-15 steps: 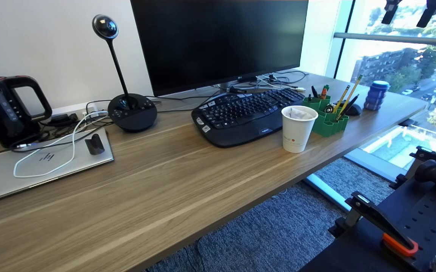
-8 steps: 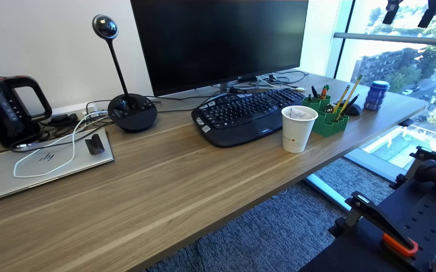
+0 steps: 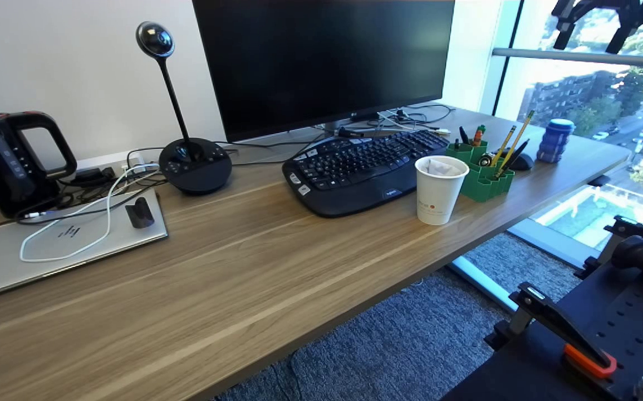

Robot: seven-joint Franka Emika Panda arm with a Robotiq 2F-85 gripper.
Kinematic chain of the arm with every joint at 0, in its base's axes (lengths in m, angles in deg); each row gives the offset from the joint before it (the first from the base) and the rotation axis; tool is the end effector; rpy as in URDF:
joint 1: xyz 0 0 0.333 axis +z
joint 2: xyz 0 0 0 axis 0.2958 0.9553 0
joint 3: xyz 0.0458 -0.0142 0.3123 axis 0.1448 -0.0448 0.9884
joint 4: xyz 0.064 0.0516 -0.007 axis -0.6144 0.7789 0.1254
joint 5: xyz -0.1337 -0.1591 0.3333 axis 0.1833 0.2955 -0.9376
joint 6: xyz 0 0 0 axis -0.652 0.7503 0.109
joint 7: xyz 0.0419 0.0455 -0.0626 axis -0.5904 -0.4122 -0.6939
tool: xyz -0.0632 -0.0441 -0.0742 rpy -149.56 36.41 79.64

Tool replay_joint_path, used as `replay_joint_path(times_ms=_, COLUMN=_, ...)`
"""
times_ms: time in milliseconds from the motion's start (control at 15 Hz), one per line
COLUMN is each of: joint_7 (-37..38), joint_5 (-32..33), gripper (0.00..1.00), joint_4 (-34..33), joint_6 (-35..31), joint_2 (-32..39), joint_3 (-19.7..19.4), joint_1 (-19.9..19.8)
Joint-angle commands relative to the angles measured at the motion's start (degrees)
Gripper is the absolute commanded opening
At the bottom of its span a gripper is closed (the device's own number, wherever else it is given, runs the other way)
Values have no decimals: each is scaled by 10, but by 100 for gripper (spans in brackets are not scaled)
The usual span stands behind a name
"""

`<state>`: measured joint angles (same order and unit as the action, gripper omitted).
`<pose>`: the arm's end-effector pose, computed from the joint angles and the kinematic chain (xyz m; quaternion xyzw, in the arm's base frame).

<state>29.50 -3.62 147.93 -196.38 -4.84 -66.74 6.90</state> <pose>0.5157 -0.1971 0.3719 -0.9669 0.2506 -0.0362 0.0321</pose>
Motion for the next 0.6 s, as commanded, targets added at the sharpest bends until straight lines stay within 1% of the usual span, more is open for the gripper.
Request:
replay_joint_path(times_ms=0, joint_7=39, joint_5=18, gripper=100, joint_4=-46, joint_6=-12, joint_2=54, joint_3=2, joint_1=2)
replay_joint_path(times_ms=200, joint_7=55, joint_5=28, gripper=100, joint_4=-59, joint_6=-19, joint_2=83, joint_3=1, joint_1=6)
replay_joint_path(times_ms=333, joint_7=56, joint_5=30, gripper=100, joint_4=-59, joint_6=-26, joint_2=91, joint_3=1, joint_1=8)
replay_joint_path(times_ms=533, joint_7=41, joint_5=33, gripper=100, joint_4=-39, joint_6=-26, joint_2=62, joint_3=0, joint_1=7)
